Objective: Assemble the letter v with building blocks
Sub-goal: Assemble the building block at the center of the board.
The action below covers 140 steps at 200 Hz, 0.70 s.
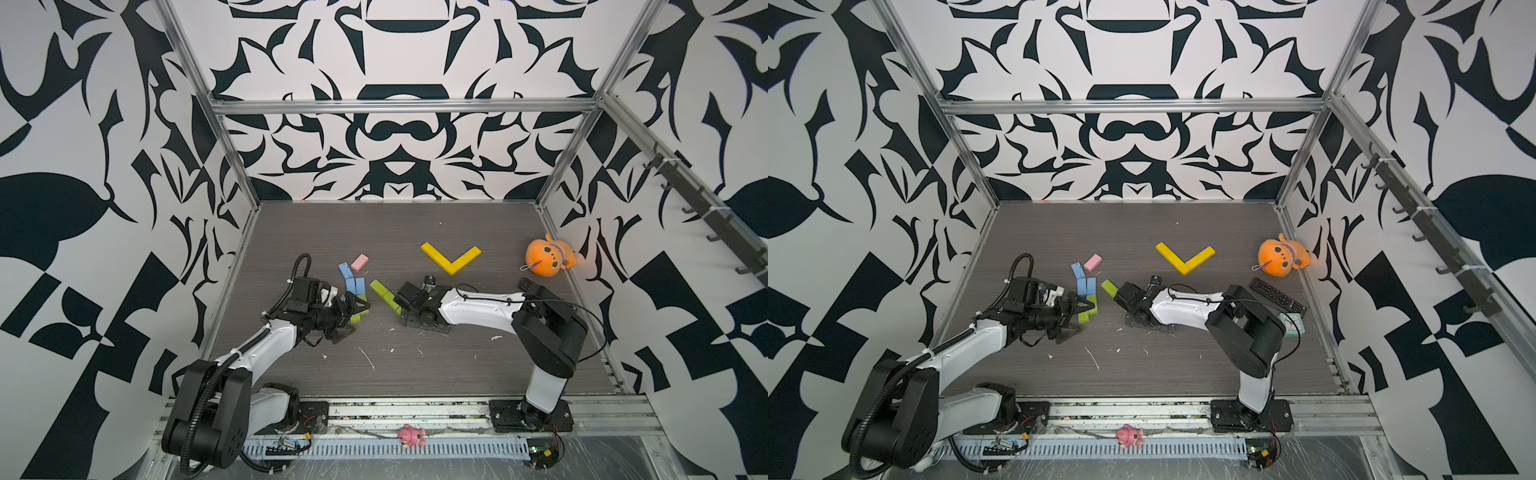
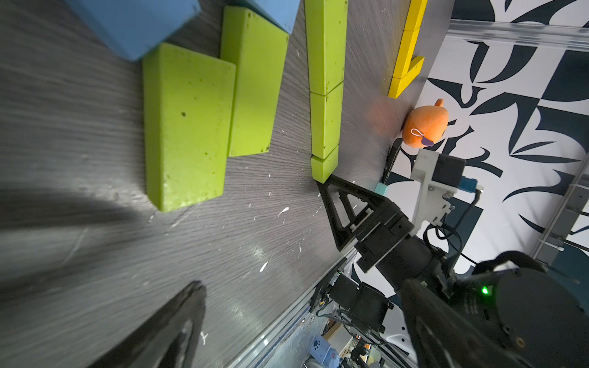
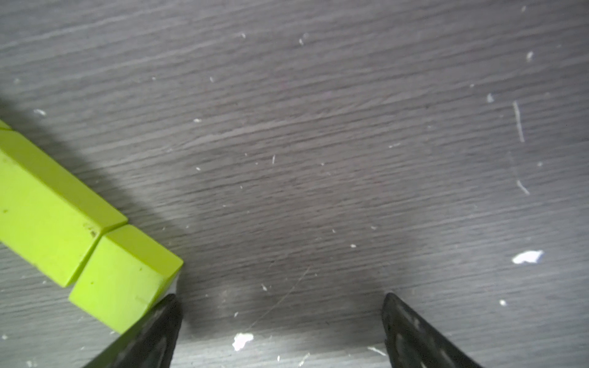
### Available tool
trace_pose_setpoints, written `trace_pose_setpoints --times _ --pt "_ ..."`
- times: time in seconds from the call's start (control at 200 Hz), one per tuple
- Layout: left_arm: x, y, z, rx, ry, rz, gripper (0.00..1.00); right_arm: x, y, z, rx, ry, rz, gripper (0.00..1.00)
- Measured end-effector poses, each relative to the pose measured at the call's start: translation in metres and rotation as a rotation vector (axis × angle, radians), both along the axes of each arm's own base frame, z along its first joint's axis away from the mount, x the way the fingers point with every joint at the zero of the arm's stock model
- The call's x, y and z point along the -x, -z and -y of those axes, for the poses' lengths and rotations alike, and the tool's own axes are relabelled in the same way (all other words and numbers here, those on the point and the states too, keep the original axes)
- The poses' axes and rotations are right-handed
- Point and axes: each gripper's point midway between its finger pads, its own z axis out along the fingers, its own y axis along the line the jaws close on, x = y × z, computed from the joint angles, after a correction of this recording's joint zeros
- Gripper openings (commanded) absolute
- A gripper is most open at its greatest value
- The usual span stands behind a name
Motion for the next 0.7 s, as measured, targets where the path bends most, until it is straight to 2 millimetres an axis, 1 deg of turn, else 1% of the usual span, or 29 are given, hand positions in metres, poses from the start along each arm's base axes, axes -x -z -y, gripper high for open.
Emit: trace_pose_setpoints --times 0.7 --pt "0.0012 0.0011 -0.0003 -0.005 0.006 0.001 0.99 -0.0007 -0.0002 -0.0019 -0.002 0.031 0.004 0.99"
